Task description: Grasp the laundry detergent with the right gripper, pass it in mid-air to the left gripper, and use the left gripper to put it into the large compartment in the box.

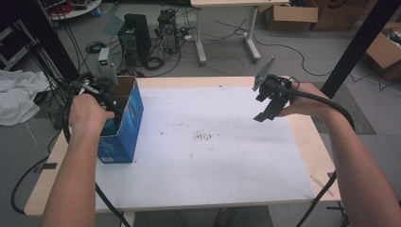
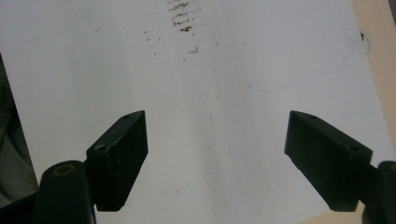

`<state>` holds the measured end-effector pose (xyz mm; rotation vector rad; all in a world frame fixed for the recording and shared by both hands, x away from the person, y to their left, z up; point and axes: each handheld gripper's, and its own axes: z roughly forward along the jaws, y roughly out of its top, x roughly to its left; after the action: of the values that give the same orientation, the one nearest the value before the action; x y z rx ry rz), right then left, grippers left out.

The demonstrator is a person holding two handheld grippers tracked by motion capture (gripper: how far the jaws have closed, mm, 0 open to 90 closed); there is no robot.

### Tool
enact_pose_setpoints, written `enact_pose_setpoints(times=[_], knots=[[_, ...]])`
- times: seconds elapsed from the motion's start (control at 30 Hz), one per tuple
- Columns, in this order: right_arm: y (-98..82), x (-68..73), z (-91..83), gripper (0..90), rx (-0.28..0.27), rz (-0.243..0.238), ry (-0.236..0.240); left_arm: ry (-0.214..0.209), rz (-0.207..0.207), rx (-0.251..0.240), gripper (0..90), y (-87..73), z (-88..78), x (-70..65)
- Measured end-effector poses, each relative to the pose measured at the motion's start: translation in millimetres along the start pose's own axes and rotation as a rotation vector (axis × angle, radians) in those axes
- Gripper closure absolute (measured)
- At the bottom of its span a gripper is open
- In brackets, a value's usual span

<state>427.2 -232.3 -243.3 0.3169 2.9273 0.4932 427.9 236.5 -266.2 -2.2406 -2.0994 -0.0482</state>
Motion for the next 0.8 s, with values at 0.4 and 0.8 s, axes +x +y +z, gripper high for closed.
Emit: enact_pose_setpoints(times=[0.4, 0.8], knots=[[-1.8, 0.7, -1.6, 21.1, -0.004, 0.003, 0.000, 0.030, 0.031, -0.027, 26.0, -1.0, -8.8, -3.6], [0.1, 3.8, -3.9, 21.0, 0.001, 0.004, 0.005, 0.045, 0.136, -0.114, 16.0, -7.1, -55.8, -16.6]])
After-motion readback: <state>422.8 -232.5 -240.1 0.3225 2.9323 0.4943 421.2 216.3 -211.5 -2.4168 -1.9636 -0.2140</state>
